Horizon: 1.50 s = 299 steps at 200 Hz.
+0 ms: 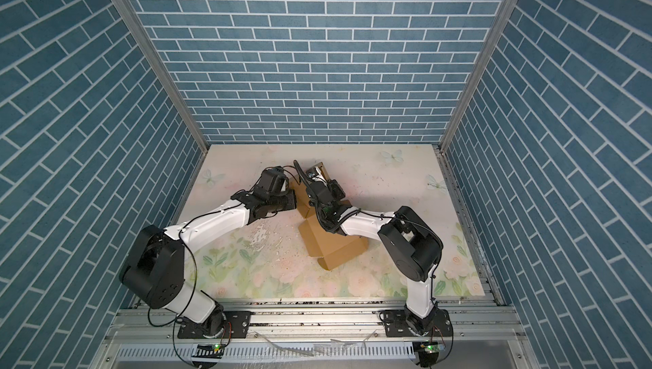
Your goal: Fold the paper box
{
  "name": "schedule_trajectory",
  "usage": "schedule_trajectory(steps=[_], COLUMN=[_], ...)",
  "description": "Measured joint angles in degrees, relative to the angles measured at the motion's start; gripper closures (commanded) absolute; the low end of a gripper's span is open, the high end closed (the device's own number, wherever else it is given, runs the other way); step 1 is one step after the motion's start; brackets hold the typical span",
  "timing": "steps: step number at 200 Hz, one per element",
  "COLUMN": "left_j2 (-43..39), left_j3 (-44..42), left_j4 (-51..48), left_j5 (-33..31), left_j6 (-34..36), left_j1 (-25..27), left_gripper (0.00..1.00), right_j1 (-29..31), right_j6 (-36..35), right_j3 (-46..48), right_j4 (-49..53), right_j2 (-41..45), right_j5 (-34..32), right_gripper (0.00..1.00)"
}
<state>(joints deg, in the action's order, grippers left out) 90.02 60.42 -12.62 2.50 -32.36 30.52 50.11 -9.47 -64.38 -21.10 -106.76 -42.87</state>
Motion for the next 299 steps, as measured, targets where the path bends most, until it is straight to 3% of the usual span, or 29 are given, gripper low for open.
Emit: schedule_trajectory(steps=[43, 90, 109, 152, 218, 247, 299], left_j2=[0.0, 0.4, 0.7, 0.7, 0.7, 0.7, 1.9], left_j3=[0.0, 0.7, 0.9, 1.2, 1.3, 1.4, 2.0], left_j4=[-1.3, -2.0, -2.4, -3.6, -3.8, -4.3, -4.7], left_j5=[-0.1, -0.9, -1.2, -1.4, -1.6, -1.8, -2.3], left_j6=[0.1, 1.1, 1.5, 2.1, 2.3, 2.3, 2.2], left_j1=[0.0, 0.2, 0.2, 0.2, 0.2, 0.2, 0.2], left_gripper=[0.87, 0.87, 0.87, 0.86, 0.86, 0.86, 0.85], right_j1=[-1.3, -2.3, -2.3, -2.7, -4.3, -5.5, -6.1], right_j6=[4.0, 8.9, 11.0, 14.7, 17.2, 17.7, 18.7], right_j3=[8.2, 9.6, 10.4, 12.5, 15.3, 15.3, 13.7], right_j4=[-0.8, 2.1, 3.5, 5.0, 5.3, 4.7, 3.7], right_j2=[7.8, 13.9, 16.5, 21.5, 19.5, 16.5, 11.1], right_j5=[11.3, 20.5, 23.2, 25.9, 28.0, 28.4, 26.9], right_gripper=[0.91, 0.62, 0.58, 0.58, 0.59, 0.65, 0.84])
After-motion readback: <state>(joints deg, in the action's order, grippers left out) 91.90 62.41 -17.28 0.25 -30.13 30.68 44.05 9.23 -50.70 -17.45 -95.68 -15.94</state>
